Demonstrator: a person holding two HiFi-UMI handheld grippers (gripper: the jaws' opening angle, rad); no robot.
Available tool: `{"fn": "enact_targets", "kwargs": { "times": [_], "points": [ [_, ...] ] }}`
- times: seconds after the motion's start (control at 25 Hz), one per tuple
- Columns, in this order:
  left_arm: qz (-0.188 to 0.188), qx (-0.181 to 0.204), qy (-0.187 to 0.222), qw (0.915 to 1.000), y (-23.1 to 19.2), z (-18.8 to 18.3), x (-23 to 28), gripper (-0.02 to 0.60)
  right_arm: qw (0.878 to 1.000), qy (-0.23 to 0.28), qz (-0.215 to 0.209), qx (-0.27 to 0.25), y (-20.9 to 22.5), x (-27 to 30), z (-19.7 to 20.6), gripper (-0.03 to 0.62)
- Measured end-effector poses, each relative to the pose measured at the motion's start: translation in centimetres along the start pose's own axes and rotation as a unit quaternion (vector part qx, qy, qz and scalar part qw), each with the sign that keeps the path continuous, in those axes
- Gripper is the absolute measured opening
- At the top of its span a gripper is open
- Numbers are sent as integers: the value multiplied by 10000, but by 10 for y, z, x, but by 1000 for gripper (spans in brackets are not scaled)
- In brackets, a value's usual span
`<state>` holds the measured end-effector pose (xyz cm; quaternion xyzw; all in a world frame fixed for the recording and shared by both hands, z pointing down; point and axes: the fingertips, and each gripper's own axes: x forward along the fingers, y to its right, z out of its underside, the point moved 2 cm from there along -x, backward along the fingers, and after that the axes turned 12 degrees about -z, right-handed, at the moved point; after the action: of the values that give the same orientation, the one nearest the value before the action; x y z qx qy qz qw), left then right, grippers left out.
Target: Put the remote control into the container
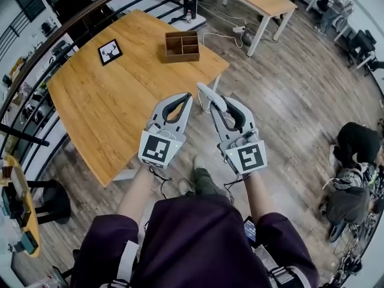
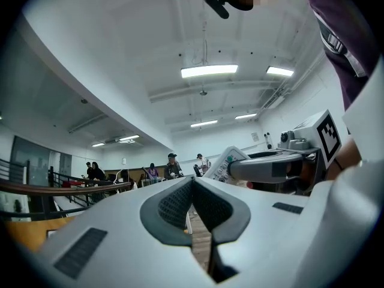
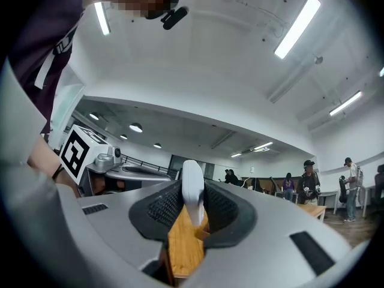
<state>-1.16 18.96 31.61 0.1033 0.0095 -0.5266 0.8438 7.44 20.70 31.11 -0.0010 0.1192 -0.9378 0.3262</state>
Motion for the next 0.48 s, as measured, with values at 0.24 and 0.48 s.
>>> {"fn": "enact_targets", "kwargs": {
  "times": [0.24,0.48],
  "points": [
    [-1,-21,-80,10000,-13,16,39,12,10000,-17,14,28,34,21,17,114],
    [-14,-87,-24,10000,-28,27,82,11,9991,372,77,165,73,51,18,114]
  ]
}}
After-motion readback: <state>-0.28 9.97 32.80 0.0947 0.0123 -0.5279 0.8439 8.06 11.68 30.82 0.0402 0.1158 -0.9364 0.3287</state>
